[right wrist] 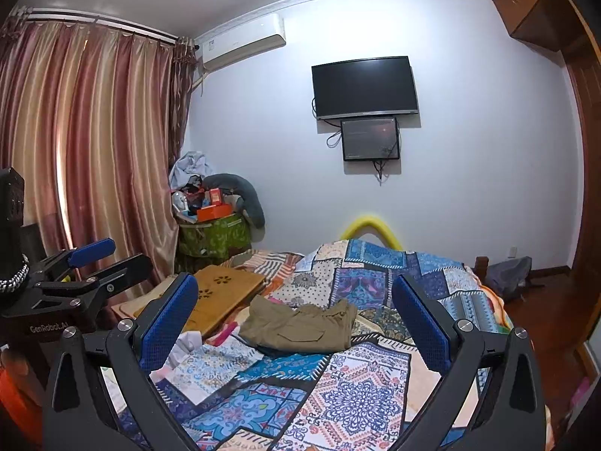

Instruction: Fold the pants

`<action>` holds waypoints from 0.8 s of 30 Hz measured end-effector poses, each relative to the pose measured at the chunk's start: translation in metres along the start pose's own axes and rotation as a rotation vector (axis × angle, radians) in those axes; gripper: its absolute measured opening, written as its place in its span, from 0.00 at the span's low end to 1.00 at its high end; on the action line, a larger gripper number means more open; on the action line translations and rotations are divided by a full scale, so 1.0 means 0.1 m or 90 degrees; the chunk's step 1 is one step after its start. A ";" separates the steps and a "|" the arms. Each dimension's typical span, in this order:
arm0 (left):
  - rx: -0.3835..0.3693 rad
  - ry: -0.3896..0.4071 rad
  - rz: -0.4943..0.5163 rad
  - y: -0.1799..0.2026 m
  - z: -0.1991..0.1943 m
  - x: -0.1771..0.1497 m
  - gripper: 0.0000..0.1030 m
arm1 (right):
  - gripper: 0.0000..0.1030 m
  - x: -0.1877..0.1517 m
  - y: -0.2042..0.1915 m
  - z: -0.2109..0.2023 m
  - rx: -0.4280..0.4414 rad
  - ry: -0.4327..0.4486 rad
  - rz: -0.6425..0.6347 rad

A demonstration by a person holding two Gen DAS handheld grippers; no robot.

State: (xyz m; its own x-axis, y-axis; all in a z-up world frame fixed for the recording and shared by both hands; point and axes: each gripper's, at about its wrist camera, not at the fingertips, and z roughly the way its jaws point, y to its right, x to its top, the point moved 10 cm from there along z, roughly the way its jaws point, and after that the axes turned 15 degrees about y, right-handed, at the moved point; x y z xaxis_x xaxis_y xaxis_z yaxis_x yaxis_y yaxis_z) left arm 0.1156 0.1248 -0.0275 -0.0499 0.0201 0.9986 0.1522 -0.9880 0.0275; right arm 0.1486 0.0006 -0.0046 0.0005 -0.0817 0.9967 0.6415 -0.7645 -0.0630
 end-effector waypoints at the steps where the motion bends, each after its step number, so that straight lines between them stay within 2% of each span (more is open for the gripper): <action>1: 0.000 0.000 0.000 0.00 0.00 0.00 1.00 | 1.00 0.00 0.00 0.00 0.000 0.000 0.001; 24: -0.010 -0.007 0.004 0.03 0.02 -0.03 1.00 | 1.00 0.01 -0.02 0.01 -0.006 0.006 0.007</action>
State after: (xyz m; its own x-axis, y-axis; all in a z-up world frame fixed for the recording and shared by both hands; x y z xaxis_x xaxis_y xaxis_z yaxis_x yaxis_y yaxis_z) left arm 0.1178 0.1218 -0.0300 -0.0378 0.0158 0.9992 0.1376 -0.9903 0.0208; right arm 0.1478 0.0024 -0.0031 0.0000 -0.0962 0.9954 0.6343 -0.7695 -0.0744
